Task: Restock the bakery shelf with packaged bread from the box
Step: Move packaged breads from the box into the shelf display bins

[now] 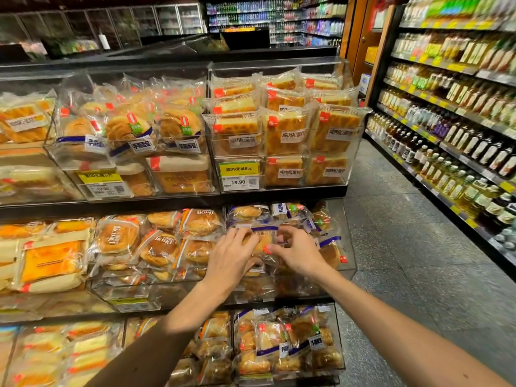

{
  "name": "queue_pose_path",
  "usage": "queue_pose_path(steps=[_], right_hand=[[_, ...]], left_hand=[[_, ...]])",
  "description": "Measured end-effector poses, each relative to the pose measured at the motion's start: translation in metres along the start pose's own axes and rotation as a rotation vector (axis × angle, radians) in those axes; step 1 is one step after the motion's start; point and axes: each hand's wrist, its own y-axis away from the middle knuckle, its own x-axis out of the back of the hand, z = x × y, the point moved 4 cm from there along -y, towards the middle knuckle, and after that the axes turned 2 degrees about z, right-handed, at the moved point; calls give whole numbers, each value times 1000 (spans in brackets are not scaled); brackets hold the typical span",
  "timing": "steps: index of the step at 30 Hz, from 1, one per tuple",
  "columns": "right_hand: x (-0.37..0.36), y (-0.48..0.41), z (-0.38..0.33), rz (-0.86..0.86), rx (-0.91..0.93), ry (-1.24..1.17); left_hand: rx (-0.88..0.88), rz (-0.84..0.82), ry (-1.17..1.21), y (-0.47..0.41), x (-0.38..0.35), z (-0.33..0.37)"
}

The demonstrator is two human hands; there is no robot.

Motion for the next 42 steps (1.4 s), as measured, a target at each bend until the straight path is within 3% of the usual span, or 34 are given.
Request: queue_pose_path(steps=[7,11,15,21,25,31,37,42], right_hand=[[-18,-8,-7,60,150,398],[-25,-5,-9,30,129,471],[-20,4,-17,25,105,436],[-11,29,-52,136,211,453],[-32,44,-106,127,433,427],[-142,86,-175,-128,807,285],[-326,189,-250,-570,1118,264],[-474,309,-308,-805,1412,343]], left_hand=[[-24,-142,-100,5,-21,-10],[-47,-187,-110,12,-20,-11],[-39,-224,94,17,-6,-20],[298,-182,555,17,54,-40],[463,-23,629,34,120,-69],[725,22,457,147,222,-133],[1045,-131,-78,368,322,-172],[1363,-283,-306,547,391,-177]])
